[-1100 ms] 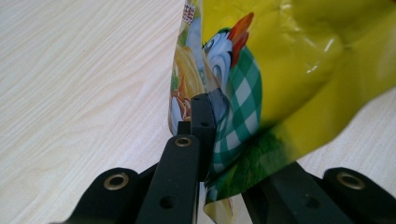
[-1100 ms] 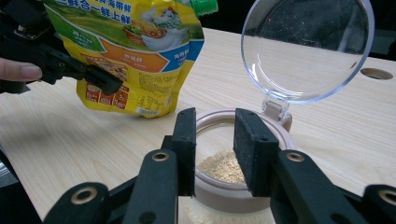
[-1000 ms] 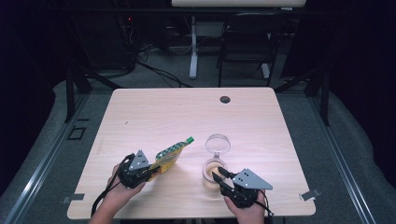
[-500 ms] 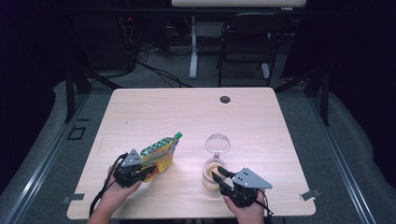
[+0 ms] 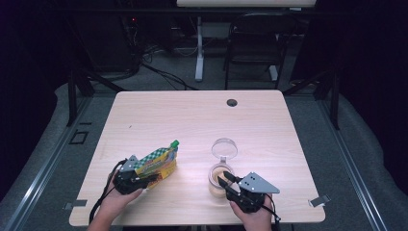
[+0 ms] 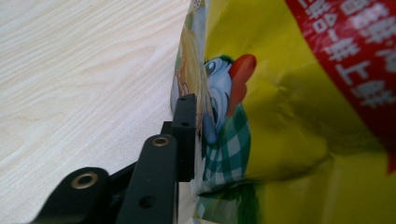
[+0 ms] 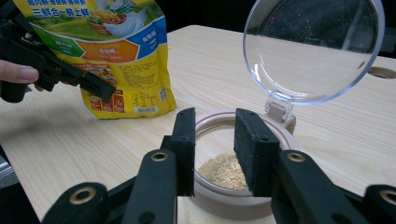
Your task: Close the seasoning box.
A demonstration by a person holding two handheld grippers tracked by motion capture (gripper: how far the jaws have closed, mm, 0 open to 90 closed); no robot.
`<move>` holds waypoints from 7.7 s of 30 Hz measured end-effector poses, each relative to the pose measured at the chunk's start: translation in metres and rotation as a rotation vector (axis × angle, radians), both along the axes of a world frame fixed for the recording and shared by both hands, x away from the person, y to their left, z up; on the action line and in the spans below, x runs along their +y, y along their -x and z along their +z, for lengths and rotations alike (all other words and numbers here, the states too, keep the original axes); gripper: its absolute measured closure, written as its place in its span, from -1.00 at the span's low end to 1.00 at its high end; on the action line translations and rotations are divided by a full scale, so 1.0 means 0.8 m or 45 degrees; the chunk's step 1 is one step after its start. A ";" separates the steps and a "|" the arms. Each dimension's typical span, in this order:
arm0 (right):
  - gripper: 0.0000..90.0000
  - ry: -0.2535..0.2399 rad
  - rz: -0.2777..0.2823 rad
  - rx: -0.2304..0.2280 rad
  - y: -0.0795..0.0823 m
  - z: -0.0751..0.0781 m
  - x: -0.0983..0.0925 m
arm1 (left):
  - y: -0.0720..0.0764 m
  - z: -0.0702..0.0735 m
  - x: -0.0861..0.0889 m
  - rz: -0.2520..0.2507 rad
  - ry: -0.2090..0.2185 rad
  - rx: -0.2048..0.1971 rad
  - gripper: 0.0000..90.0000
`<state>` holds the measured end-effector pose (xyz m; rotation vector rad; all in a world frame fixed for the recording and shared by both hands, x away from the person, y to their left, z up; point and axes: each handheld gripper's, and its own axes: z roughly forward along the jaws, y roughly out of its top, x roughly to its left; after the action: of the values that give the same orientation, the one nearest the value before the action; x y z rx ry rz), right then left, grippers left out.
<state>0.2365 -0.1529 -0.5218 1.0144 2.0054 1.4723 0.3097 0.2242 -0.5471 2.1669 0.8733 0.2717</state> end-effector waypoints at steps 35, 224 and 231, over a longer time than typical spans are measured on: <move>0.31 -0.016 -0.013 0.012 -0.011 0.004 -0.007 | 0.031 0.007 0.028 0.070 0.102 -0.042 0.00; 0.16 0.406 0.121 0.107 -0.066 0.098 -0.011 | 0.054 0.007 0.028 0.082 0.082 -0.059 -0.01; 0.13 0.409 0.109 0.083 -0.056 0.091 -0.014 | 0.054 0.006 0.027 0.083 0.079 -0.060 -0.01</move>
<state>0.2810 -0.1639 -0.4489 0.8588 2.2646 1.1187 0.2663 0.2458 -0.5420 2.0690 0.9155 0.3223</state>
